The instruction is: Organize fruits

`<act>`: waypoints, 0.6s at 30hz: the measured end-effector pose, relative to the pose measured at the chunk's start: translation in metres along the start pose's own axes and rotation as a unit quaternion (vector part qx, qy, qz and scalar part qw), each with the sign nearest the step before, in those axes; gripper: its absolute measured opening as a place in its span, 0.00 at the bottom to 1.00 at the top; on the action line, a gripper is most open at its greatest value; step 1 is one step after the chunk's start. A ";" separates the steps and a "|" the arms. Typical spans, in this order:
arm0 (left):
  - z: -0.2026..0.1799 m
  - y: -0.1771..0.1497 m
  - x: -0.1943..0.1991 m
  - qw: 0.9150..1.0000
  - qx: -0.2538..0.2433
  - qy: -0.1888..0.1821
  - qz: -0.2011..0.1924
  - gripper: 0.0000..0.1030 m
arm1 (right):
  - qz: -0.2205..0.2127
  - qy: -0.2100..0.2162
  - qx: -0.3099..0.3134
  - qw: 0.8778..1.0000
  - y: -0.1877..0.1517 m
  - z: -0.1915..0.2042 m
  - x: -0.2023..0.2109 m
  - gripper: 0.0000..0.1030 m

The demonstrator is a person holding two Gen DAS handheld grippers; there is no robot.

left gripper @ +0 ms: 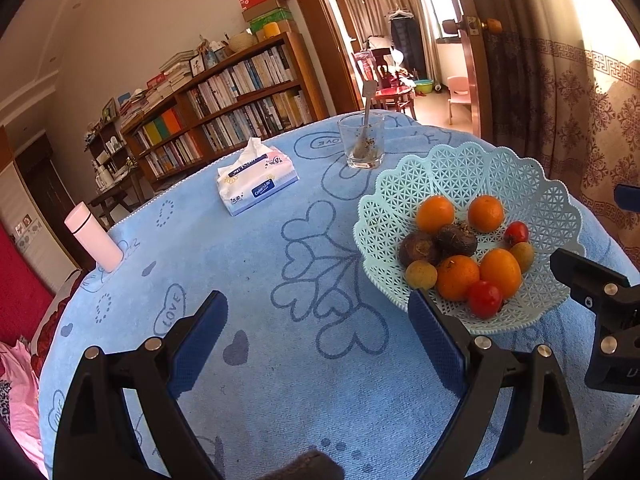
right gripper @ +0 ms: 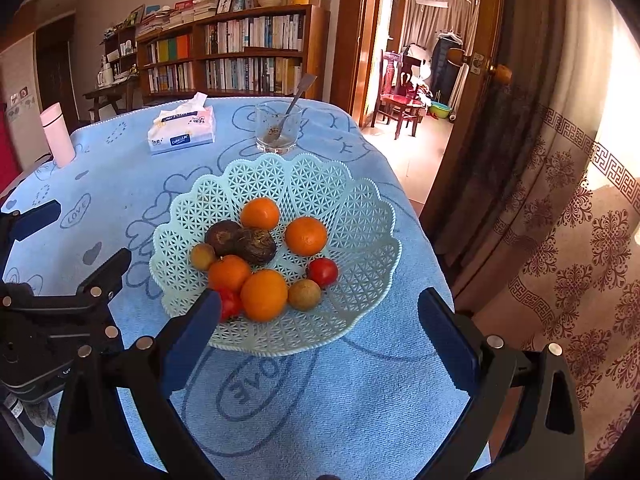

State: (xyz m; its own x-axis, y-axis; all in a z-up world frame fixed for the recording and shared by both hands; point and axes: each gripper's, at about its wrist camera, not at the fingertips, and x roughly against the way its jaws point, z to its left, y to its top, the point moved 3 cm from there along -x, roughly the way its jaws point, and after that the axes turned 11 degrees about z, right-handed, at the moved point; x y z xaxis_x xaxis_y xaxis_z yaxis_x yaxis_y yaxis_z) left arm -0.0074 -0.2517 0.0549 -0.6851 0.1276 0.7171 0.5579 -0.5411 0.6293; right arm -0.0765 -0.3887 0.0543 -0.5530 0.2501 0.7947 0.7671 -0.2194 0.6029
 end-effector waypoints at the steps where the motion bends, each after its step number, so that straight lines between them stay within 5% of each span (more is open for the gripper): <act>1: 0.000 0.000 0.000 1.000 -0.001 0.000 0.000 0.88 | 0.000 0.000 0.001 1.000 0.000 0.000 0.000 0.97; 18: -0.003 -0.004 -0.008 1.000 0.001 -0.025 0.014 0.88 | 0.006 -0.003 -0.002 1.000 -0.003 0.001 -0.007 0.97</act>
State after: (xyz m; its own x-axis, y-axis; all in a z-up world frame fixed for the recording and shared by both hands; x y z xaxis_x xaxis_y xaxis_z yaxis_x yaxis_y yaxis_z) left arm -0.0062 -0.2531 0.0458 -0.6451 0.1546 0.7483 0.5769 -0.5436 0.6097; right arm -0.0742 -0.3891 0.0470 -0.5424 0.2530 0.8011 0.7721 -0.2258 0.5940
